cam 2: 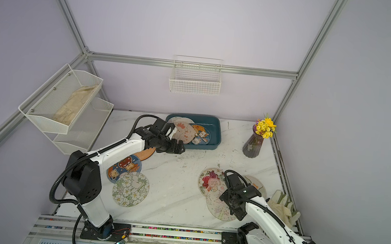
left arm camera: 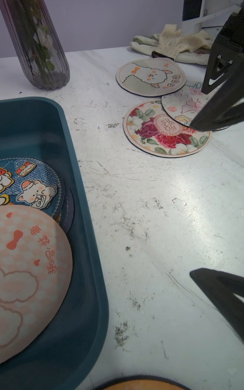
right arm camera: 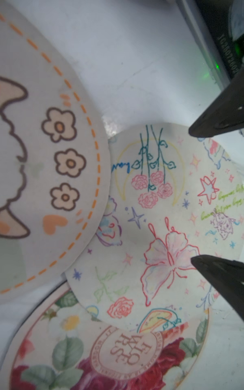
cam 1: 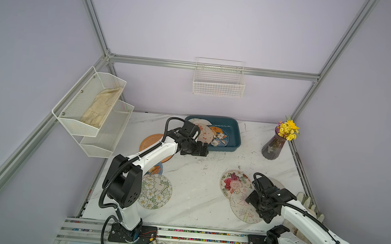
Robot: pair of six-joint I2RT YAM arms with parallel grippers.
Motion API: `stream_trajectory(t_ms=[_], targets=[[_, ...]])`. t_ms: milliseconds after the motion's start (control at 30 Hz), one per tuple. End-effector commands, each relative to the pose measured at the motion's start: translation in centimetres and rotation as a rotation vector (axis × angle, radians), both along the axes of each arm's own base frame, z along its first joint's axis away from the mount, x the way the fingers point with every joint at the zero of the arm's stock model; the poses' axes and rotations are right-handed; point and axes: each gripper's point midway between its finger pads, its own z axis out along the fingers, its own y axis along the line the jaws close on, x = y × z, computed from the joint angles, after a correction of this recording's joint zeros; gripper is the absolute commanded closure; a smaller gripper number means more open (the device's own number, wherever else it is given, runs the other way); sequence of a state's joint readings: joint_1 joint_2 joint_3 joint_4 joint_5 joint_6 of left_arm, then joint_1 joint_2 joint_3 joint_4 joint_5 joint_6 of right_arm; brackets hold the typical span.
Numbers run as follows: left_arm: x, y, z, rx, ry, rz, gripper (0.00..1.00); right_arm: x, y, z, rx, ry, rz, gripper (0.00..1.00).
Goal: Put the coasters into the storage box
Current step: Place the coaster in the storage box, then pick up the coaster from the center of the board.
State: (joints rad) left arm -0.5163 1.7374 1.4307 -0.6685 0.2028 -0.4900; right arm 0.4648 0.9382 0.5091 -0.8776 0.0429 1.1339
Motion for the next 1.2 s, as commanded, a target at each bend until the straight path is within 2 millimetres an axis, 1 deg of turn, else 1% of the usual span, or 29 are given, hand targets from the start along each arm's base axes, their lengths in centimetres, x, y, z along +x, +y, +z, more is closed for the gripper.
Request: stream_trajectory(t_ms=[0,200,333,467,633,767,967,1067,1167], targets=[[-0.6,-0.2,1.5,-0.049,-0.033,-0.011,0.00,-1.0,-1.1,-0.5,-0.030,0.024,-0.095,0.08],[-0.8,-0.2,1.6,-0.049,-0.037,-0.019,0.00,-1.4,-1.5,-1.1,-0.031,0.029,-0.146,0.03],[-0.9,-0.1,1.6,-0.048,-0.037,-0.019,0.00,-1.8,-1.4,-1.8,0.009,0.016,-0.229,0.03],[-1.0,-0.1,1.7,-0.046,-0.041,-0.021,0.00,-1.8,-1.7,-1.7,0.008,-0.003,-0.258,0.03],[-0.9,0.1,1.5,-0.039,-0.042,-0.016,0.00,-0.6,-0.5,-2.0,0.051,-0.018,-0.252,0.03],[-0.8,0.3,1.7,-0.035,-0.050,-0.008,0.00,-0.5,0.4,-3.2,0.096,-0.010,-0.256,0.03],[-1.0,0.7,2.0,-0.030,-0.061,0.005,0.00,0.4,1.0,-3.1,0.136,-0.055,-0.252,0.03],[-1.2,0.8,2.0,-0.029,-0.058,0.007,0.00,0.8,1.4,-2.8,0.147,-0.072,-0.239,0.04],[-1.3,0.9,2.0,-0.029,-0.057,0.010,0.00,0.7,1.6,-2.7,0.150,-0.067,-0.216,0.05]])
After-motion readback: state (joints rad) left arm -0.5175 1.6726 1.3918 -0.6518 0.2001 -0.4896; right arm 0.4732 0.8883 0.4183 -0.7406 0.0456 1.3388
